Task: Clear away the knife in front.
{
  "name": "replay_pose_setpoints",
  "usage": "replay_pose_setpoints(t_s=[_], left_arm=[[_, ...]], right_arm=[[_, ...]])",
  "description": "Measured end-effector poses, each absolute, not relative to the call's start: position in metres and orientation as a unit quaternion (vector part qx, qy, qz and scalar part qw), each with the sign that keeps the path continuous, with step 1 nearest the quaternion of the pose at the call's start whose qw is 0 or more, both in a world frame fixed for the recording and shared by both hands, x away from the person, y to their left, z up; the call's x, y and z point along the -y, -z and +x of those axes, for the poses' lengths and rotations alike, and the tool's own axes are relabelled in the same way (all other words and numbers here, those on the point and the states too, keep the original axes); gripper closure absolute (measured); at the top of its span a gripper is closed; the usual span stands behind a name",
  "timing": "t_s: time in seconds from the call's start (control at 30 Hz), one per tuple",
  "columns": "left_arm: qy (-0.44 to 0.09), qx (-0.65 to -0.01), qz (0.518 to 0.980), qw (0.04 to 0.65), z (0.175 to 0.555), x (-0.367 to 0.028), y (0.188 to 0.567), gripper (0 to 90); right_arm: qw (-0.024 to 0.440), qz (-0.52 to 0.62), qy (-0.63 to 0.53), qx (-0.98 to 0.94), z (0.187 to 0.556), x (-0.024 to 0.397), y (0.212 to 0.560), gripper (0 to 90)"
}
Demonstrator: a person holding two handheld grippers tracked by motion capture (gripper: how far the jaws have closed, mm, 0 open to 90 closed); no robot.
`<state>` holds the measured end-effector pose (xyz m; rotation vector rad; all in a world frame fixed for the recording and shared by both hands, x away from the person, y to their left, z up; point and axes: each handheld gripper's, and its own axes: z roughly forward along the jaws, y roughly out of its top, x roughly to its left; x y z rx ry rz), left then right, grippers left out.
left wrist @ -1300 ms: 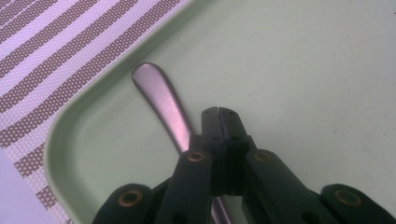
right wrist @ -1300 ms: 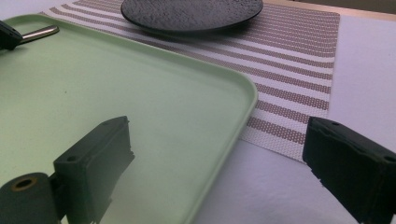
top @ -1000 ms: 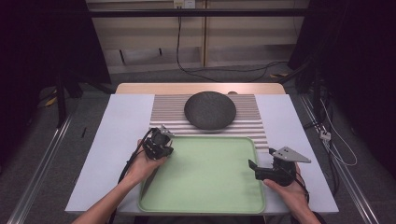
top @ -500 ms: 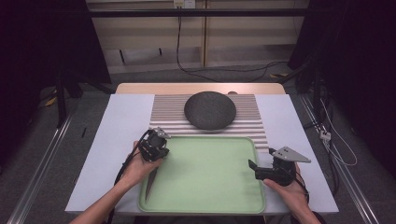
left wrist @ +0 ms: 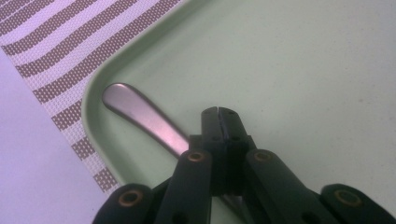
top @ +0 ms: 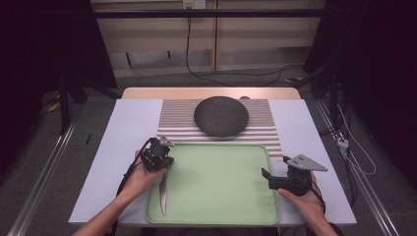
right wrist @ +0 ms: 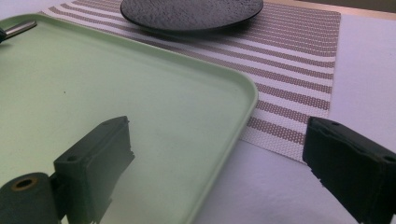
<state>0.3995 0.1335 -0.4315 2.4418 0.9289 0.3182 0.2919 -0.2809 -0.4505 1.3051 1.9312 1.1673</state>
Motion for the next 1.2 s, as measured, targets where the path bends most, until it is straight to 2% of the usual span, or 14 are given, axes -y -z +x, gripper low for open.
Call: replay_pose_setpoints(t_s=[0.33, 0.73, 0.9, 0.97, 1.03, 1.13, 1.2], left_arm=[[-0.113, -0.341, 0.898, 0.253, 0.386, -0.147, 0.431, 90.0], [-0.097, -0.349, 0.887, 0.286, 0.384, -0.156, 0.432, 89.7], [-0.11, -0.342, 0.877, 0.318, 0.382, -0.156, 0.427, 72.7], [-0.125, -0.346, 0.871, 0.327, 0.381, -0.156, 0.425, 58.3], [-0.135, -0.346, 0.865, 0.338, 0.381, -0.157, 0.423, 39.6], [-0.138, -0.357, 0.855, 0.351, 0.381, -0.159, 0.42, 20.3], [-0.136, -0.363, 0.848, 0.361, 0.381, -0.161, 0.417, 12.3]], right_arm=[[0.264, 0.485, -0.43, -0.715, 0.292, 0.281, 0.451, 8.3], [0.267, 0.484, -0.433, -0.712, 0.291, 0.281, 0.45, 8.3], [0.268, 0.484, -0.433, -0.711, 0.291, 0.282, 0.449, 8.4], [0.268, 0.484, -0.434, -0.711, 0.291, 0.282, 0.449, 8.4], [0.268, 0.485, -0.434, -0.711, 0.291, 0.282, 0.45, 8.4], [0.269, 0.484, -0.434, -0.711, 0.291, 0.282, 0.449, 8.5], [0.269, 0.484, -0.435, -0.71, 0.29, 0.282, 0.449, 8.5]])
